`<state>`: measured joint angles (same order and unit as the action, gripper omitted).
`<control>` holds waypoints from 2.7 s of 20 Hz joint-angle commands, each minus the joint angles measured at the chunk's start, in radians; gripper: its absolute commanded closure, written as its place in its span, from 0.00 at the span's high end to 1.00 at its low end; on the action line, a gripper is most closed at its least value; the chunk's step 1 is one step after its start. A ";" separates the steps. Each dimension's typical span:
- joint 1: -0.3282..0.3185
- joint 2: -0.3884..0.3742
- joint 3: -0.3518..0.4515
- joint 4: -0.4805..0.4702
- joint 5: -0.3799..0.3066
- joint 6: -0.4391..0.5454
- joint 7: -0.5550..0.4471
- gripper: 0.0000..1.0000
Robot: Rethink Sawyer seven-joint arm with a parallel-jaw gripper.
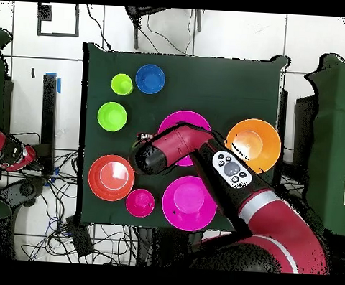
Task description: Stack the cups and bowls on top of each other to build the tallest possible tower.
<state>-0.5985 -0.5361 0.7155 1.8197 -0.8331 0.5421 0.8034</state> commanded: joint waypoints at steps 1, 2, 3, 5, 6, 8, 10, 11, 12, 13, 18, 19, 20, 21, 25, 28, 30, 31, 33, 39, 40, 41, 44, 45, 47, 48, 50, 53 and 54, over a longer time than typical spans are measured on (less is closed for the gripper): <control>-0.001 0.040 -0.033 -0.058 -0.109 0.015 -0.088 1.00; -0.002 0.040 -0.034 -0.059 -0.113 0.016 -0.090 1.00; -0.003 0.041 -0.032 -0.059 -0.116 0.016 -0.092 1.00; -0.005 0.043 -0.027 -0.059 -0.120 0.019 -0.097 1.00; -0.003 0.043 -0.026 -0.060 -0.125 0.023 -0.094 0.00; -0.003 0.043 -0.026 -0.060 -0.127 0.022 -0.094 0.00; -0.005 0.044 -0.023 -0.059 -0.130 0.019 -0.095 0.00; -0.004 0.044 -0.024 -0.060 -0.132 0.017 -0.092 0.00; -0.003 0.045 -0.025 -0.060 -0.134 0.017 -0.092 0.00; -0.002 0.046 -0.025 -0.061 -0.135 0.015 -0.091 0.00; 0.004 0.047 -0.030 -0.065 -0.145 0.004 -0.081 0.00; 0.006 0.046 -0.033 -0.065 -0.145 0.004 -0.076 0.00; 0.007 0.044 -0.035 -0.064 -0.145 0.003 -0.071 0.00; 0.009 0.043 -0.037 -0.064 -0.140 0.006 -0.065 0.00; -0.026 -0.037 0.012 0.006 -0.079 0.018 -0.066 0.00; -0.067 -0.134 0.079 0.065 0.014 0.069 -0.083 0.00; -0.091 -0.184 0.120 0.082 0.074 0.098 -0.084 0.00; -0.103 -0.203 0.142 0.087 0.103 0.104 -0.079 0.00; -0.129 -0.226 0.174 0.064 0.173 0.144 -0.075 0.00; -0.172 -0.337 0.272 0.017 0.356 0.260 -0.084 0.00; -0.176 -0.350 0.280 0.004 0.375 0.275 -0.086 0.00; -0.180 -0.363 0.287 -0.010 0.394 0.290 -0.088 0.00; -0.181 -0.379 0.291 -0.058 0.418 0.303 -0.081 0.00; -0.175 -0.381 0.282 -0.079 0.418 0.311 -0.077 0.00; -0.164 -0.370 0.263 -0.128 0.414 0.334 -0.078 0.00; -0.152 -0.359 0.246 -0.157 0.411 0.344 -0.066 0.00; -0.131 -0.332 0.216 -0.223 0.389 0.388 -0.080 0.00; -0.107 -0.286 0.177 -0.304 0.340 0.443 -0.115 0.00; -0.105 -0.268 0.170 -0.323 0.326 0.447 -0.126 0.00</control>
<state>-0.7528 -0.8774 0.9433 1.6624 -0.4396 0.8191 0.8034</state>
